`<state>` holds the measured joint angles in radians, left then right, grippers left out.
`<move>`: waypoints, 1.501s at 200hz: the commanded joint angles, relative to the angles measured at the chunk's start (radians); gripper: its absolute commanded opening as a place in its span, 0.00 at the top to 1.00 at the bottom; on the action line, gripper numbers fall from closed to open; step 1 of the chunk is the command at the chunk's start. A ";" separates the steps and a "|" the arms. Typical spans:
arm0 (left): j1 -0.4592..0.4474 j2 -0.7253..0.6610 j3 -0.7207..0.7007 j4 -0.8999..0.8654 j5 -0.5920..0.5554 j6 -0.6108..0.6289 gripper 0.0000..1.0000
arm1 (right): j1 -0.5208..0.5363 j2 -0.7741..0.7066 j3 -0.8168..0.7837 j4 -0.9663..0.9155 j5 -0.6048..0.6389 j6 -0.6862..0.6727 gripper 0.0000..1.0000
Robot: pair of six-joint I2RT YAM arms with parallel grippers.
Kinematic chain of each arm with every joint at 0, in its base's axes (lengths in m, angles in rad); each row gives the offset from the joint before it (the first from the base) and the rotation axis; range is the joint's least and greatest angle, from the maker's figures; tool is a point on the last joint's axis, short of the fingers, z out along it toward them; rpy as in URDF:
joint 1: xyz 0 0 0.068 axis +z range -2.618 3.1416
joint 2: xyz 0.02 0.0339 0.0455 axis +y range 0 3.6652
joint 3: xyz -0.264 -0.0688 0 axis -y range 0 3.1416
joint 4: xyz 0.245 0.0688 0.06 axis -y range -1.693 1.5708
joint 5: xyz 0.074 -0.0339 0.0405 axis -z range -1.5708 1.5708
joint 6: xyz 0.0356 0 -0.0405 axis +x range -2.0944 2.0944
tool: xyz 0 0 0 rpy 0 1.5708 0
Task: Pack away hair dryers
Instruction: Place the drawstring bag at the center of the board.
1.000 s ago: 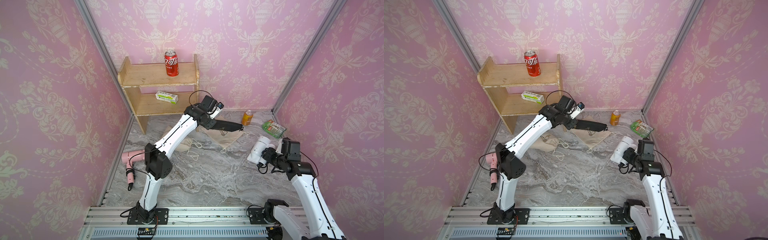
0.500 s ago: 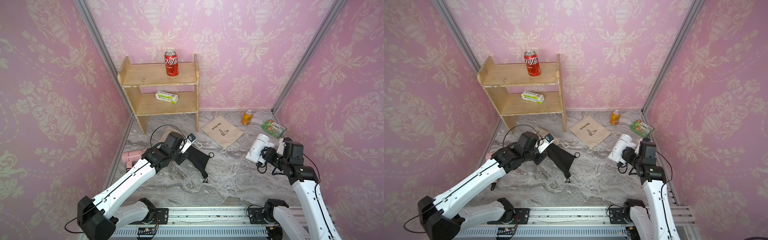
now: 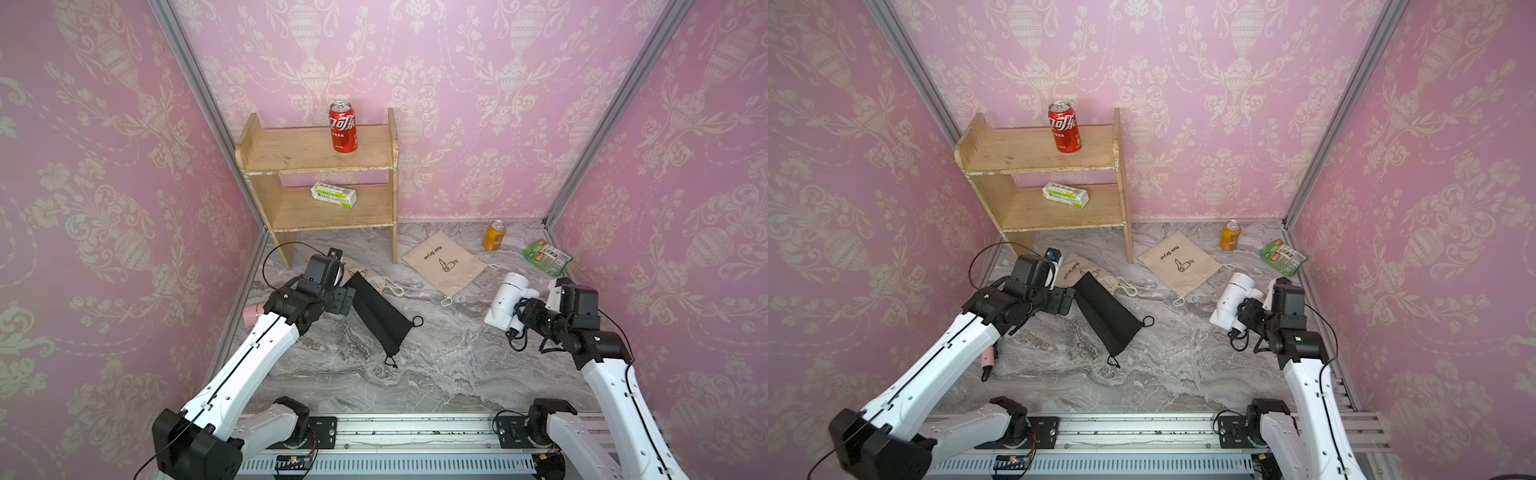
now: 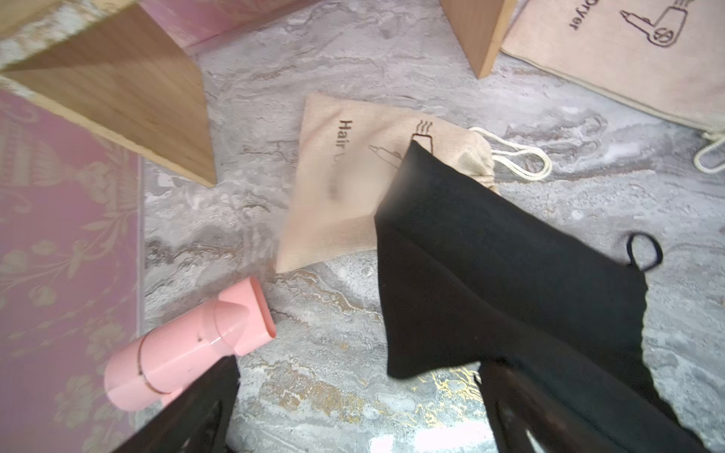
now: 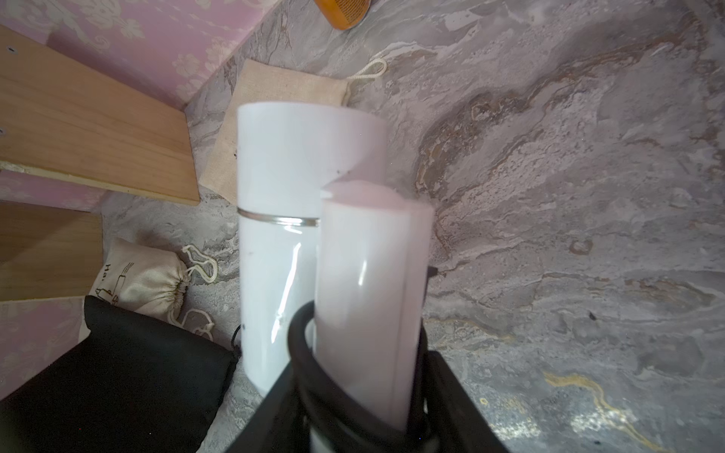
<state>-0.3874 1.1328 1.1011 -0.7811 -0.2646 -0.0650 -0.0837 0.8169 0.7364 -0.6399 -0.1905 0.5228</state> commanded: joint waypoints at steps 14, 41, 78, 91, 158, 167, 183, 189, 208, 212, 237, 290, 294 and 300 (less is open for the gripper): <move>0.025 -0.005 0.072 -0.127 -0.089 -0.057 0.01 | 0.049 0.028 0.012 0.077 0.011 -0.021 0.79; 0.034 -0.039 0.061 -0.164 -0.088 -0.082 0.01 | 0.075 0.053 0.027 0.082 0.011 -0.029 0.79; 0.041 -0.036 0.041 -0.210 -0.044 -0.119 0.01 | 0.108 0.090 0.039 0.094 0.006 -0.039 0.79; 0.042 -0.043 0.030 -0.194 0.015 -0.111 0.02 | 0.123 0.101 0.046 0.094 0.010 -0.040 0.79; -0.361 -0.014 -0.097 -0.082 0.046 -0.095 0.24 | 0.133 0.169 0.082 0.112 -0.019 -0.018 0.77; -0.399 -0.013 -0.124 -0.055 0.061 -0.106 0.24 | 0.133 0.175 0.087 0.115 -0.024 -0.015 0.77; -0.456 -0.005 -0.177 -0.005 0.098 -0.134 0.26 | 0.133 0.189 0.096 0.116 -0.026 -0.016 0.77; -0.472 0.002 -0.194 0.011 0.106 -0.150 0.26 | 0.133 0.195 0.101 0.116 -0.029 -0.017 0.77; -0.537 0.061 -0.230 0.047 0.090 -0.191 0.27 | 0.133 0.201 0.108 0.120 -0.032 -0.017 0.77; -0.548 0.078 -0.233 0.052 0.086 -0.198 0.27 | 0.133 0.201 0.107 0.120 -0.031 -0.015 0.77; -0.588 0.175 -0.236 0.055 0.079 -0.234 0.26 | 0.134 0.201 0.111 0.120 -0.032 -0.016 0.77; -0.594 0.295 -0.261 0.102 0.073 -0.251 0.31 | 0.133 0.180 0.093 0.117 -0.032 -0.026 0.76; -0.594 0.302 -0.261 0.106 0.075 -0.249 0.31 | 0.134 0.180 0.093 0.116 -0.032 -0.027 0.76; -0.594 0.313 -0.261 0.110 0.078 -0.247 0.33 | 0.134 0.179 0.093 0.115 -0.032 -0.029 0.76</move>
<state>-0.9775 1.4117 0.8497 -0.6930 -0.1879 -0.2886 0.0429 1.0233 0.8017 -0.5720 -0.2066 0.5068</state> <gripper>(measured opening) 0.691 0.468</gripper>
